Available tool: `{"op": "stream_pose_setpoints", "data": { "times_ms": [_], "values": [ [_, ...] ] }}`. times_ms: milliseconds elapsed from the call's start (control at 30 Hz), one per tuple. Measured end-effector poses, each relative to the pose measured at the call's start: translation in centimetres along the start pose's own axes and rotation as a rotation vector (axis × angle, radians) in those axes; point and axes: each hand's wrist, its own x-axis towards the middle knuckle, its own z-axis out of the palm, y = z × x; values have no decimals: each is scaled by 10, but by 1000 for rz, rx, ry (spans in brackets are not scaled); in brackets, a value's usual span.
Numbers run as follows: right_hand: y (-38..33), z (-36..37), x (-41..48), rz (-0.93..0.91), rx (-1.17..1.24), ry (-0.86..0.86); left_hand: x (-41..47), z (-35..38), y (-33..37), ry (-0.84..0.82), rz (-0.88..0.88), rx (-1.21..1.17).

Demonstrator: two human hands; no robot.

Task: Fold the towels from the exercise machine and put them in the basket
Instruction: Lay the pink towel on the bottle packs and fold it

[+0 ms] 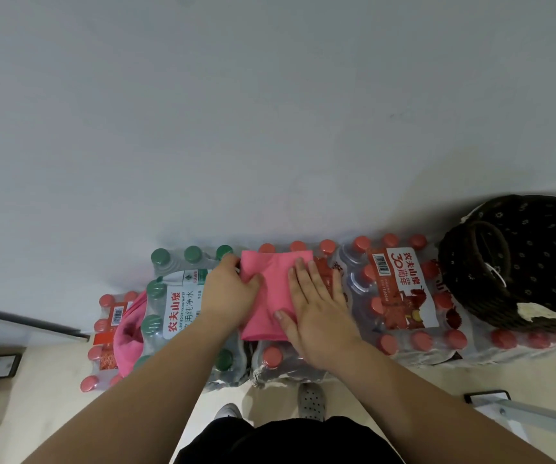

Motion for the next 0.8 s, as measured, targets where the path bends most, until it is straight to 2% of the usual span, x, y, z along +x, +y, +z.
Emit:
{"op": "stream_pose_setpoints", "data": {
  "times_ms": [133, 200, 267, 333, 467, 600, 800],
  "values": [
    [1, 2, -4, -1, 25, -53, -7, -9, 13, -18, 31, -21],
    [5, 0, -4, -20, 124, -52, -19, -13, 22, -31, 44, -140],
    [10, -3, -7, -46, 277, -44, -28, -13, 24, -35, 132, -170],
    [16, -7, -10, -45, 453, -33, -33, -7, 22, -46, 210, -110],
    [25, -14, -14, 71, 848, -95, -45, 15, 32, -35, 300, 6],
    [34, -19, -12, 58, 916, -139, -44, 39, 39, 26, 325, 29],
    [54, -14, -8, 71, 1130, -193, -38, 69, 47, 190, 508, 167]
  ]
}}
